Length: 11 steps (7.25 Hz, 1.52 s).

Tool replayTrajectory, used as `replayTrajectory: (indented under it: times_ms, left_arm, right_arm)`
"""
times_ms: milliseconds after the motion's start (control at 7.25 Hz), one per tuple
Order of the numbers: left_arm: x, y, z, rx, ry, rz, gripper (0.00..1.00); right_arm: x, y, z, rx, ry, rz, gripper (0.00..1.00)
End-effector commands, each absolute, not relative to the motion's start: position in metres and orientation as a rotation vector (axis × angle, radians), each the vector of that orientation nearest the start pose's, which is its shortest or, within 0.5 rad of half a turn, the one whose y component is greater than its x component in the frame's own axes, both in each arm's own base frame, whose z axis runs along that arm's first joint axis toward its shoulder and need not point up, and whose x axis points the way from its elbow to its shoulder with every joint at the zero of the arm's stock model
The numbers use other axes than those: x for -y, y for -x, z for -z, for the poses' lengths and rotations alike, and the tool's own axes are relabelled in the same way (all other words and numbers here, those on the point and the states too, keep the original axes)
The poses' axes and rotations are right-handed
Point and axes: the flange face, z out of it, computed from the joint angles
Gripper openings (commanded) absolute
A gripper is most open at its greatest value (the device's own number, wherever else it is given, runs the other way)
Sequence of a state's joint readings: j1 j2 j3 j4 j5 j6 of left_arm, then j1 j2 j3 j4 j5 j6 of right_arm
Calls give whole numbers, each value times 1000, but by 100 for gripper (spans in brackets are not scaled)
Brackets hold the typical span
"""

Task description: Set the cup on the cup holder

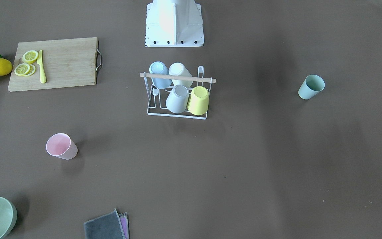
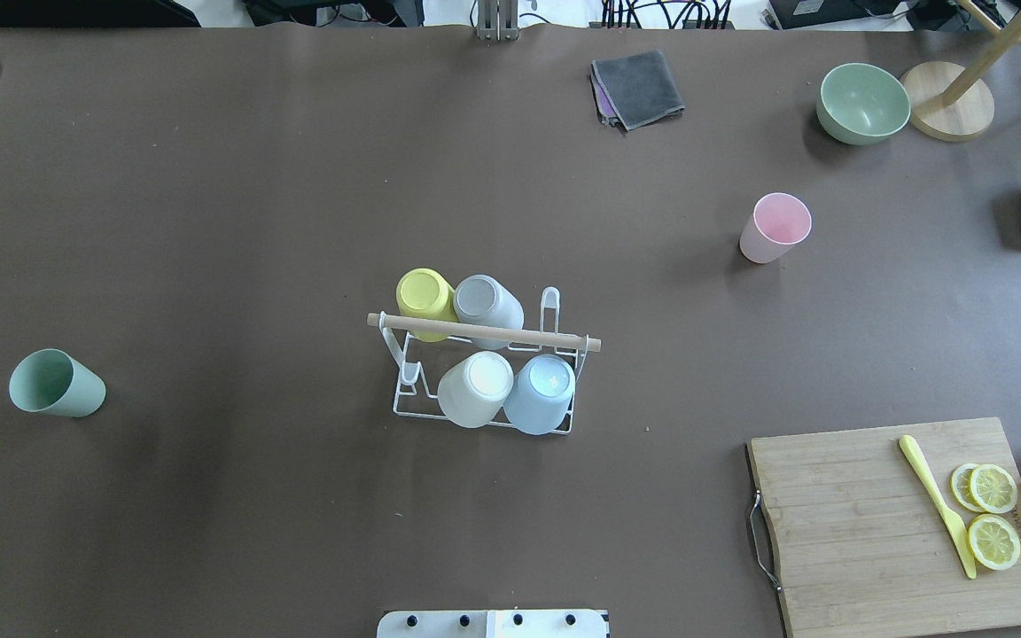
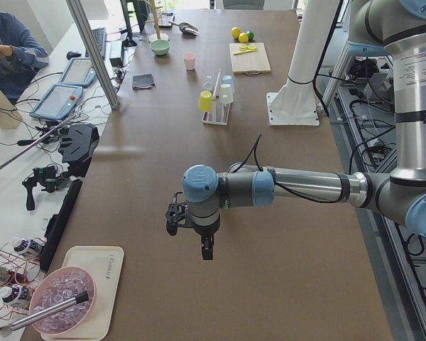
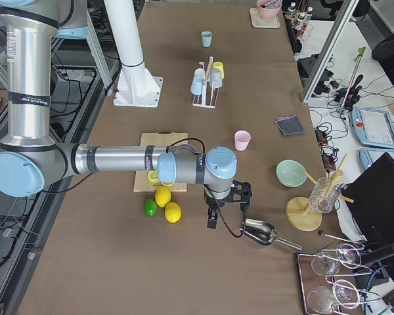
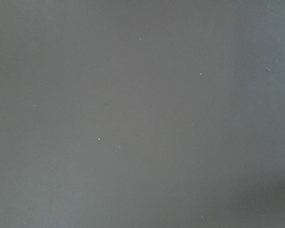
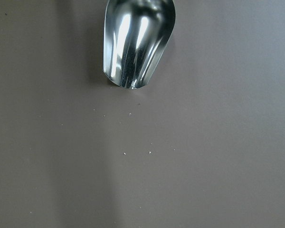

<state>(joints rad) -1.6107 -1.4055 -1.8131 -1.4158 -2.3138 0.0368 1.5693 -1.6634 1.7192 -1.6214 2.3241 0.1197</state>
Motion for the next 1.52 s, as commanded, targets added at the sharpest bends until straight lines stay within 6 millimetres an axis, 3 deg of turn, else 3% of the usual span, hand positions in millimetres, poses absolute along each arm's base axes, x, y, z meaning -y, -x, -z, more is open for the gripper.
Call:
replayTrajectory:
  times_ms: [0, 1379]
  left_arm:
    - [411, 83, -633, -746, 47, 34, 98]
    - [409, 82, -634, -746, 50, 34, 98]
  right_arm:
    - [449, -63, -639, 770, 50, -111, 100]
    - [450, -63, -647, 775, 70, -129, 100]
